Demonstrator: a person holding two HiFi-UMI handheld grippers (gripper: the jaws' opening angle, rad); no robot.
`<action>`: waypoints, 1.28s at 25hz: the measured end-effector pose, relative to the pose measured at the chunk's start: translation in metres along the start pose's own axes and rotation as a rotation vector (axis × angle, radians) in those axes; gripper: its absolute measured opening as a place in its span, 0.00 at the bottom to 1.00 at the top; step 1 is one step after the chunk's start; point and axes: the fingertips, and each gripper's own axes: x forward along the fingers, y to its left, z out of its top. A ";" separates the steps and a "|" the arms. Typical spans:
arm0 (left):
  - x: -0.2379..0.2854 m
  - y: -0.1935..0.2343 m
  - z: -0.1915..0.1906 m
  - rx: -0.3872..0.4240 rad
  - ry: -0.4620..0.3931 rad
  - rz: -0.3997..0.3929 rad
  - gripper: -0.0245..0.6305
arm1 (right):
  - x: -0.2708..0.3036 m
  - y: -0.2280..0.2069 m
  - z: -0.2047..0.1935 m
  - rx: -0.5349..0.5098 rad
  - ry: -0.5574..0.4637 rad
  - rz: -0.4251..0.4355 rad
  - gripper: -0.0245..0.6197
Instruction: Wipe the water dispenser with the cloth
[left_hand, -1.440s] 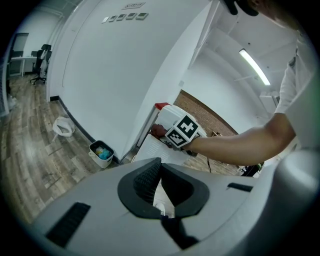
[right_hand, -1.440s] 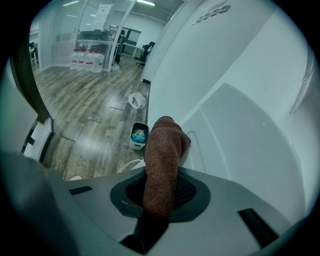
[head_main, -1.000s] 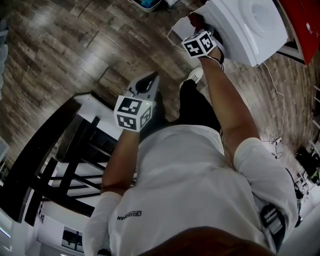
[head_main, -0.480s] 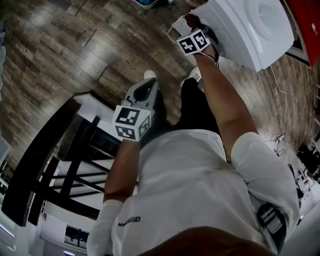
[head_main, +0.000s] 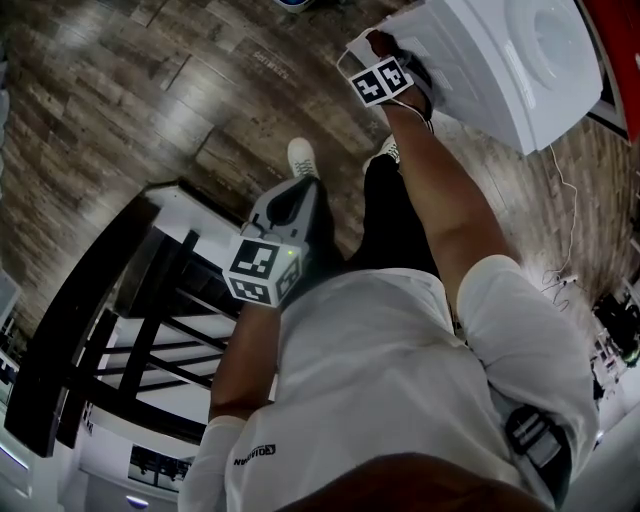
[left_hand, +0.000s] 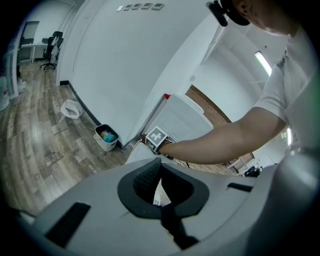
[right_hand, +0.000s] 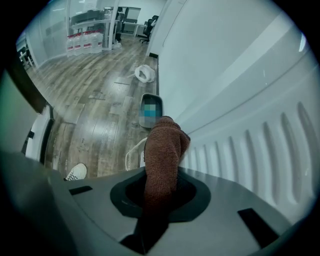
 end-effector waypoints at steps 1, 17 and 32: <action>-0.001 0.000 -0.002 -0.007 0.002 0.003 0.03 | 0.004 0.002 -0.001 -0.004 0.007 0.003 0.12; -0.001 0.008 -0.016 -0.068 0.000 0.017 0.03 | 0.041 0.024 -0.007 -0.034 0.031 0.060 0.12; -0.017 -0.026 0.051 0.044 -0.071 -0.040 0.03 | -0.133 0.040 0.004 0.153 -0.356 0.315 0.12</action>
